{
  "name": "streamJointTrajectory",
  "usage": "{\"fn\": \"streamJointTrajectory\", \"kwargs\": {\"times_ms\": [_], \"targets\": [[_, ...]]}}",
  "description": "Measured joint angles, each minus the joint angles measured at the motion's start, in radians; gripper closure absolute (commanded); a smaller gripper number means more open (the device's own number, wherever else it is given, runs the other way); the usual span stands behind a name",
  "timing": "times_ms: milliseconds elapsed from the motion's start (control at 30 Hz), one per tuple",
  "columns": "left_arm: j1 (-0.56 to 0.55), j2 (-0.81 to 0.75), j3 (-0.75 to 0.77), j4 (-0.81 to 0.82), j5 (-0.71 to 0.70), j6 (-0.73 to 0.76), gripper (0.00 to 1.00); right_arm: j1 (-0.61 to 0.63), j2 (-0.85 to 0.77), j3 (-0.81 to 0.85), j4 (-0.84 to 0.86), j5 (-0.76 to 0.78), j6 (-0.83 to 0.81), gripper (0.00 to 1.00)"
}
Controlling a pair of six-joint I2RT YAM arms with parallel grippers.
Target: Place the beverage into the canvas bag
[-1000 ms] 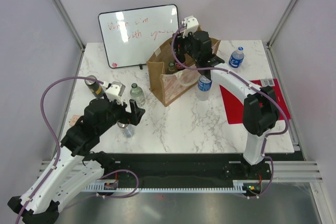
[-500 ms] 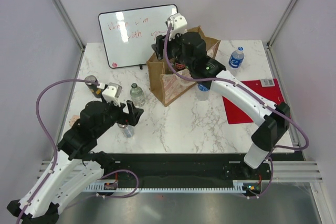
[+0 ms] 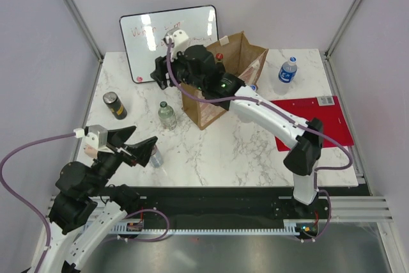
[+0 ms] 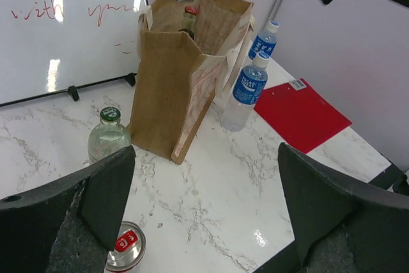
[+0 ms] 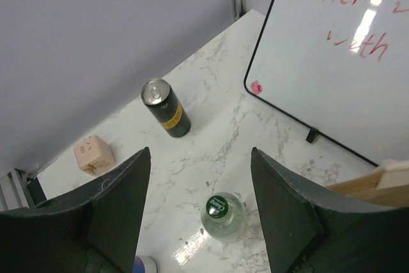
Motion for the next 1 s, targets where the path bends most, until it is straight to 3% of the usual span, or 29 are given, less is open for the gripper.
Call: {"fn": "streamJointTrajectory", "kwargs": {"times_ms": [467, 1000], "targets": [[0.000, -0.016, -0.010, 0.018, -0.015, 0.001, 0.01, 0.070, 0.289, 0.047, -0.110, 0.037, -0.043, 0.25], [0.000, -0.021, -0.012, 0.018, -0.030, 0.002, 0.01, 0.070, 0.379, 0.008, -0.090, 0.075, -0.101, 0.23]]}}
